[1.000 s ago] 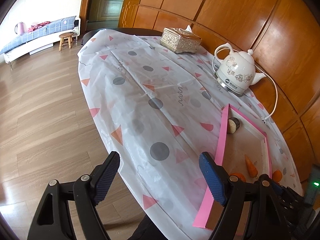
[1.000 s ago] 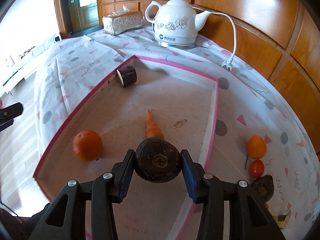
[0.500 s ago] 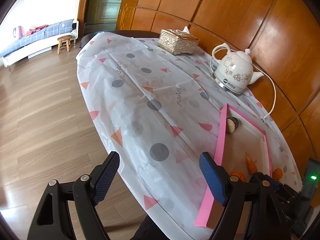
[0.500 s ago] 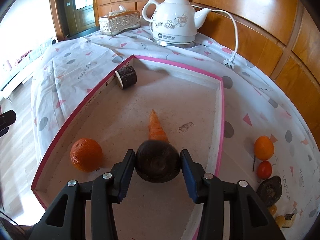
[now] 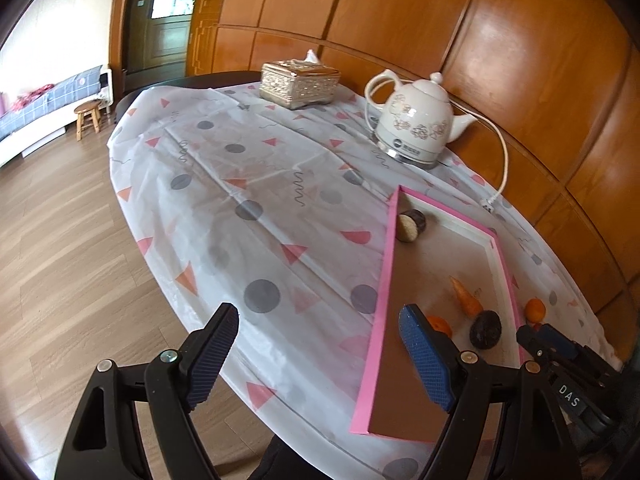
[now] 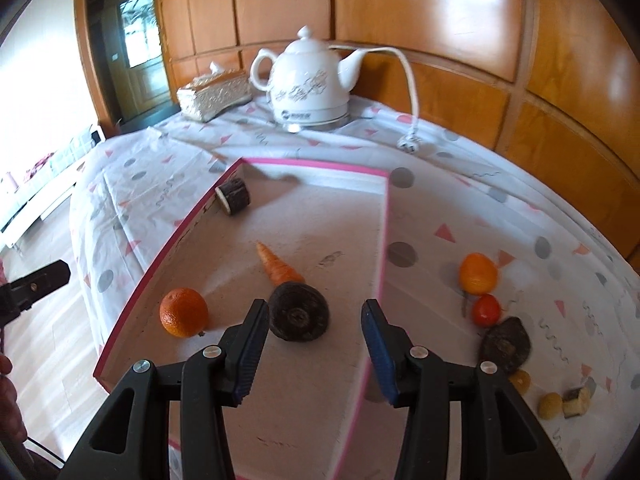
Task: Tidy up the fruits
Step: 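Lower the beet into the pink tray and open the right tool, then reach the left tool toward the small yellow round fruit on the cloth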
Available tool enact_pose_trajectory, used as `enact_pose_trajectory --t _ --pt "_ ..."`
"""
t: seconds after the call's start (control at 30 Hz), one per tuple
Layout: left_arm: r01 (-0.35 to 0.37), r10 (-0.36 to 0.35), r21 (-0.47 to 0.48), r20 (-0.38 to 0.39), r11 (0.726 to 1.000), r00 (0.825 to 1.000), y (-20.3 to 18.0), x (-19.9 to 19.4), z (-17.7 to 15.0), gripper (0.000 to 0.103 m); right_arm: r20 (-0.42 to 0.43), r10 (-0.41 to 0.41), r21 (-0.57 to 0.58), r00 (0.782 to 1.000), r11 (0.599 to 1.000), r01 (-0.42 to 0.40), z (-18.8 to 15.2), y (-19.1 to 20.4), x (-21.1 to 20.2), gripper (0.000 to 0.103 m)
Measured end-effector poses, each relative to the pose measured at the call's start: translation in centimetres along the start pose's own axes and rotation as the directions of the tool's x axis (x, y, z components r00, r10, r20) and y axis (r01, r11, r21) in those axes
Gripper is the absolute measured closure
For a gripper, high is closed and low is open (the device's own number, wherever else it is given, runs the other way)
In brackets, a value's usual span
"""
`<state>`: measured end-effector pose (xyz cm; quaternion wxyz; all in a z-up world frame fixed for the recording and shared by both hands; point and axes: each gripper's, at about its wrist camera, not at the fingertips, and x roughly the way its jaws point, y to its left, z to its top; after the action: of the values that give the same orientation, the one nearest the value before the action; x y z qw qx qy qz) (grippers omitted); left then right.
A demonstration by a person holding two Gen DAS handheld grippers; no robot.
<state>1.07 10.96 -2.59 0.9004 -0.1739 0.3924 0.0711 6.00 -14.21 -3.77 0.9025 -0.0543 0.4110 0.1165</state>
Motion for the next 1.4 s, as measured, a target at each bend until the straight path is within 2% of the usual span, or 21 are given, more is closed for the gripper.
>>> enact_pose_trajectory --t 0.27,0.53,0.7,1.07,1.17,1.27,1.4 --pt "0.037 -0.037 0.072 -0.010 0.997 0.999 -2.1 -0.2 -0.4 0.020 0.042 -0.076 0.101 0.996 0.992 0.072 -1.8 -3.6 -3.0 0.051" --pt "0.064 -0.062 0.126 -0.022 0.990 0.998 -3.9 0.0 -0.6 0.020 0.011 -0.165 0.252 0.986 0.955 0.157 -5.0 -9.0 -4.6 0.051" --pt "0.076 -0.071 0.159 -0.038 0.984 0.997 -5.0 0.3 -0.8 0.020 -0.034 -0.230 0.345 0.972 0.911 0.228 -7.7 -13.1 -5.4 0.051" --pt "0.103 -0.091 0.221 -0.062 0.970 0.994 -7.4 0.4 -0.9 0.020 -0.132 -0.361 0.502 0.923 0.779 0.376 -13.4 -20.2 -7.7 0.051" --pt "0.135 -0.120 0.259 -0.072 0.956 0.990 -9.0 0.3 -0.9 0.020 -0.148 -0.388 0.532 0.910 0.744 0.404 -14.5 -21.5 -8.3 0.051" --pt "0.185 -0.162 0.316 -0.095 0.931 0.982 -11.3 0.2 -1.0 0.020 -0.162 -0.411 0.551 0.897 0.716 0.428 -15.3 -22.5 -8.8 0.051" --pt "0.278 -0.228 0.403 -0.170 0.872 0.959 -15.1 0.6 -1.8 0.021 -0.177 -0.435 0.567 0.883 0.688 0.453 -16.3 -23.5 -9.3 0.051"
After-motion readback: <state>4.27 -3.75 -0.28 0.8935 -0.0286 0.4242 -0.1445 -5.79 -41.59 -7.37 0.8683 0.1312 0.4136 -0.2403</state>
